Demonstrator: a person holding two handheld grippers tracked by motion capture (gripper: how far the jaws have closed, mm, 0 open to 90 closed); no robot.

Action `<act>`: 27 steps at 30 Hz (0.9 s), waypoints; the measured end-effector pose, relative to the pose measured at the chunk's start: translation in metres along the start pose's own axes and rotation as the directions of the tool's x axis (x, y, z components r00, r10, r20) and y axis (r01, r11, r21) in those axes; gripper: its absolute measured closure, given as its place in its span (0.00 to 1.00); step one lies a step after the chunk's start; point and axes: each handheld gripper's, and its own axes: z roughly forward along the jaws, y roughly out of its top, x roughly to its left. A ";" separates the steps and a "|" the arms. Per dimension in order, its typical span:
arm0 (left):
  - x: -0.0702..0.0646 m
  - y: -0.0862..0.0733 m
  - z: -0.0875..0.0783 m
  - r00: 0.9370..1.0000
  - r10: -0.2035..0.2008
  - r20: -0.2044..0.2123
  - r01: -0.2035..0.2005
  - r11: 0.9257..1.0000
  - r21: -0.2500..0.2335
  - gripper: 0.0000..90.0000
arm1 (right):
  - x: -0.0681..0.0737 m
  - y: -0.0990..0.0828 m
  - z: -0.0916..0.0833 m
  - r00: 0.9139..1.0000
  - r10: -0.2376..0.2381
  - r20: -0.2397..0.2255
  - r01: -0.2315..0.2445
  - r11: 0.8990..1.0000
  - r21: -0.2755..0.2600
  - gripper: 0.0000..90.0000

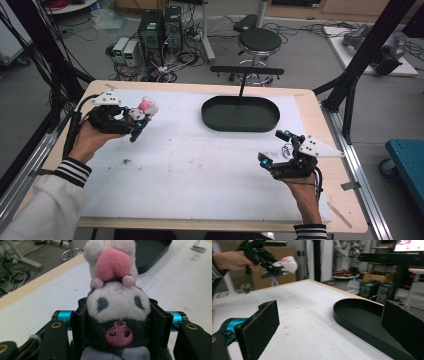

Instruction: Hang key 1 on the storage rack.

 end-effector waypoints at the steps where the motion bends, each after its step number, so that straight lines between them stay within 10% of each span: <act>1: -0.004 0.001 0.001 1.000 0.005 0.018 -0.004 1.000 -0.006 0.47 | 0.001 0.002 0.002 1.000 -0.008 -0.010 0.009 1.000 0.005 0.01; 16: -0.050 0.013 0.024 0.977 0.080 0.198 -0.072 0.996 -0.046 0.47 | 0.014 0.032 0.034 0.980 -0.085 -0.180 0.106 0.989 0.106 0.01; 27: -0.070 0.022 0.040 0.941 0.139 0.308 -0.122 0.990 -0.074 0.47 | 0.015 0.042 0.062 0.956 -0.086 -0.279 0.131 0.980 0.147 0.01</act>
